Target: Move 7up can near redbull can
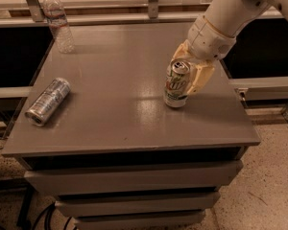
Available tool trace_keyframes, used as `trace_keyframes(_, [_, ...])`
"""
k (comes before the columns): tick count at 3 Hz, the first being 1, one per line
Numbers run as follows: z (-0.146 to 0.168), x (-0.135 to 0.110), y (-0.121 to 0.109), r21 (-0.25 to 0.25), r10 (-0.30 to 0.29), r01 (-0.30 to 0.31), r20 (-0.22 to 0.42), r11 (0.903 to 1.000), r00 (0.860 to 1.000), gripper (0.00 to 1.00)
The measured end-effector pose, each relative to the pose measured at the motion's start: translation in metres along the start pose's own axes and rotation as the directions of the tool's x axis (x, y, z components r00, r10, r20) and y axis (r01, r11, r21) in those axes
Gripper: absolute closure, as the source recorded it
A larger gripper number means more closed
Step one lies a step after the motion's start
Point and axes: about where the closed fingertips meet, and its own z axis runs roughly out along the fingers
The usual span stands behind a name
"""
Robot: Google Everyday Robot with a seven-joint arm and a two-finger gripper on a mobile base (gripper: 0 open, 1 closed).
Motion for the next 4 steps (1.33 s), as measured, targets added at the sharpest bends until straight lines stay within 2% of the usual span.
trace_keyframes(1, [0.005, -0.013, -0.018, 0.005, -0.065, 0.065, 0.029, 0.9979, 0.997, 1.00])
trace_keyframes(2, [0.010, -0.027, -0.033, 0.003, -0.129, 0.129, 0.053, 0.9916, 0.990, 1.00])
trace_keyframes(4, [0.018, -0.057, -0.051, -0.003, -0.232, 0.233, 0.094, 0.9724, 0.968, 1.00])
